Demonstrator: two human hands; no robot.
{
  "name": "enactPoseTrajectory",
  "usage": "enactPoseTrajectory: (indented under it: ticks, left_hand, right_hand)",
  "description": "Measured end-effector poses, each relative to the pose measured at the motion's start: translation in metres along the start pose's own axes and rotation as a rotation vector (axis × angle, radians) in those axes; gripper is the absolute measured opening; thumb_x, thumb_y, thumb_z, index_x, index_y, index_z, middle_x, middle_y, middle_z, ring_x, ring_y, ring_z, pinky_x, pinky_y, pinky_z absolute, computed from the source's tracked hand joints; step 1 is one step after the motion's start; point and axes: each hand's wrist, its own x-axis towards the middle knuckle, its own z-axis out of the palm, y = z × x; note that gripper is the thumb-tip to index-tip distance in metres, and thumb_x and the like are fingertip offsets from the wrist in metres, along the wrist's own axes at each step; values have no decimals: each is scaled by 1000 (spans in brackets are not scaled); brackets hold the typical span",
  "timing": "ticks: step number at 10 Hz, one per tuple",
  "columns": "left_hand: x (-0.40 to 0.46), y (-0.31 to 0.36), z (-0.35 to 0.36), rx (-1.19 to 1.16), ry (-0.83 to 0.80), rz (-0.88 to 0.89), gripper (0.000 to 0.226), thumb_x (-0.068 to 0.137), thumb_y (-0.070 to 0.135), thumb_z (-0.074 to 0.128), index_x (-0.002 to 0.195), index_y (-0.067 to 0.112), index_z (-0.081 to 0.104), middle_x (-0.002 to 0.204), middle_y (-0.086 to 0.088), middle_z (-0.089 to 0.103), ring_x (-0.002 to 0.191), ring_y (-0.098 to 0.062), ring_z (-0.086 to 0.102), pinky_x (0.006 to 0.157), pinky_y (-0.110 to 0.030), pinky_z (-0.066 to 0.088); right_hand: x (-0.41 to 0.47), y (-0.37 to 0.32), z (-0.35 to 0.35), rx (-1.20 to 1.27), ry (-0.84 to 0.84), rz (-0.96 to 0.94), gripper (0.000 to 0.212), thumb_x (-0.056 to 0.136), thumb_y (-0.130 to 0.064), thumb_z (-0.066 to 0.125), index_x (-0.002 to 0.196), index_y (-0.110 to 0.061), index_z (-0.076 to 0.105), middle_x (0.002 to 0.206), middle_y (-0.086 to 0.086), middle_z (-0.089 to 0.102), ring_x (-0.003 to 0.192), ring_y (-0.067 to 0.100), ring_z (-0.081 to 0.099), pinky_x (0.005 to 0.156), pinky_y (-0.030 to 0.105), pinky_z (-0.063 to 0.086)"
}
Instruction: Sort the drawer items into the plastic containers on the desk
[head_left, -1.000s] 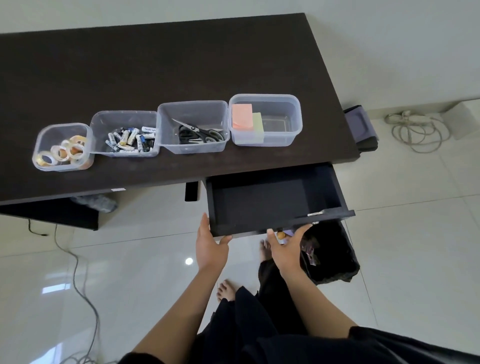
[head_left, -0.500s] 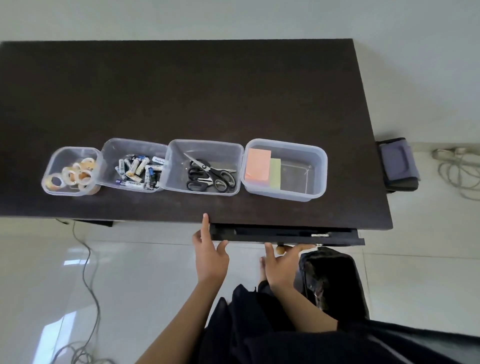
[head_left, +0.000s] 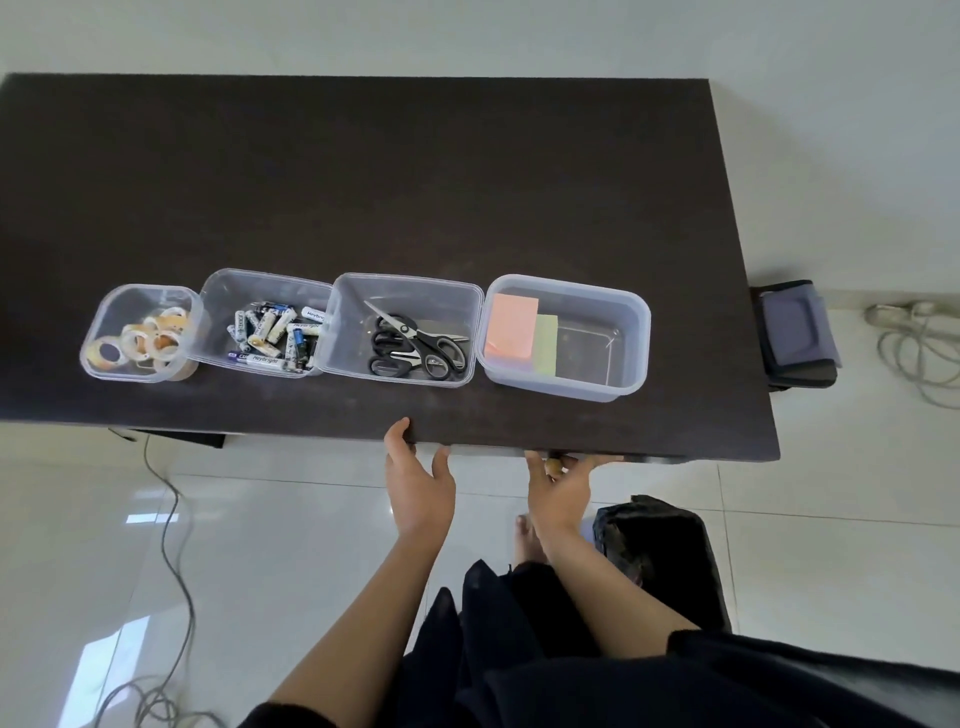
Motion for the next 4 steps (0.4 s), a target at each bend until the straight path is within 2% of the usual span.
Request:
enactPoseTrajectory:
  ticks: [1,2,3,4]
  left_hand:
    - [2,2,-2,-68,-25,-17,54,89,13,61,133,20,31,128,-7,52,123,-18,50,95,-27,40]
    - [-1,0,-5,-70,-65,-4,58,89,15,61,136,22,29,130,-6,52,126,-15,48,97,-26,39]
    - [-4,3,-9,-43,-102,5,62,90,16,59,140,24,23,137,-6,47,130,-14,43,99,-28,38]
    - [-11,-9,-15,24,-163,82,71,93,18,55,147,29,10,149,-3,36,136,-16,38,103,-29,35]
  right_hand:
    - [3,-9,0,33,-1,-33,57,84,-15,69,130,-11,36,88,8,60,88,28,60,59,4,37]
    - [0,-6,-5,7,-45,-81,57,83,-20,70,128,-14,36,92,9,61,89,24,58,72,14,44]
    - [-5,-6,-19,-87,-126,-106,60,84,-28,69,131,-12,35,98,3,58,95,16,54,85,28,41]
    - [-5,-5,-28,-127,-160,-90,61,88,-30,64,135,-12,31,120,3,59,108,18,58,91,29,43]
